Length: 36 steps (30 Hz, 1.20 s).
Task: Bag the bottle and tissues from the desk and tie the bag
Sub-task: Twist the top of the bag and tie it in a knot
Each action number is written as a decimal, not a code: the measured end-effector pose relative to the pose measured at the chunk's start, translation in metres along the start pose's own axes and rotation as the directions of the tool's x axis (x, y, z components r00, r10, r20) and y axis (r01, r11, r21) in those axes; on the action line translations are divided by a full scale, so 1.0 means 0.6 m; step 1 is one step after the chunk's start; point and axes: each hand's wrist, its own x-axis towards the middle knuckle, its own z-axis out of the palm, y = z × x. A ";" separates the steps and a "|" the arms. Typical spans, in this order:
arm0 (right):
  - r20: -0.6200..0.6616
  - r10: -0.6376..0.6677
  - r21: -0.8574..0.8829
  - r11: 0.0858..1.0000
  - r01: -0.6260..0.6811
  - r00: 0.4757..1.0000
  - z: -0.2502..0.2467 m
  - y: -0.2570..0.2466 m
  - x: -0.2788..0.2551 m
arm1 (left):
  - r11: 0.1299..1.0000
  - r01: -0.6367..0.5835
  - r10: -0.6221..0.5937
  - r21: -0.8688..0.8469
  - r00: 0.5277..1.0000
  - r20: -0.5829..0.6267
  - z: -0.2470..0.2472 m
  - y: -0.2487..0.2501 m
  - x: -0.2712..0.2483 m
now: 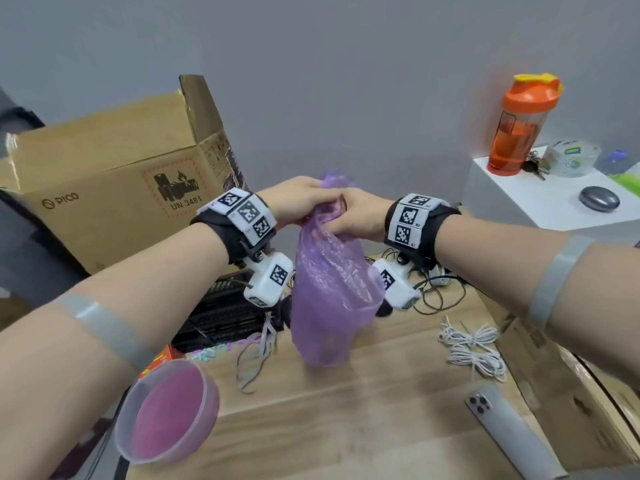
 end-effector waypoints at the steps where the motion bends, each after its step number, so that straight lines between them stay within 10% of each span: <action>1: -0.001 0.012 0.001 1.000 -0.012 1.000 0.001 0.002 -0.002 | 0.999 -0.013 0.013 0.051 1.000 0.003 0.006 0.003 0.003; 8: -0.206 0.124 0.101 0.989 -0.105 0.971 -0.020 0.002 -0.008 | 0.940 -0.108 0.178 -0.323 0.964 0.196 -0.025 -0.050 -0.012; 12: -0.205 0.124 0.200 0.976 -0.083 0.971 -0.029 -0.025 -0.016 | 0.988 -0.153 0.147 -0.018 0.902 0.405 0.000 -0.111 -0.032; 19: 0.105 0.116 0.281 0.949 -0.142 0.988 -0.003 -0.058 -0.016 | 0.949 -0.306 0.303 -0.080 0.952 -0.052 0.077 -0.070 -0.060; 25: -0.069 0.118 0.507 0.859 -0.067 0.991 -0.072 -0.031 -0.021 | 0.984 0.019 -0.078 -0.177 0.939 -0.334 0.077 -0.078 -0.026; 27: -0.136 0.151 0.160 0.979 -0.128 0.979 -0.092 0.019 -0.034 | 0.946 0.069 -0.190 -0.317 0.910 -0.368 0.070 -0.073 -0.016; 30: 0.030 0.240 -0.501 0.843 -0.194 0.970 -0.078 0.115 -0.051 | 0.916 0.077 -0.217 -0.394 0.921 -0.323 0.075 -0.057 -0.004; 36: 0.122 -0.145 -0.113 0.981 0.159 0.982 0.026 0.162 -0.048 | 0.924 0.123 -0.247 -0.362 0.914 -0.322 0.125 -0.023 0.023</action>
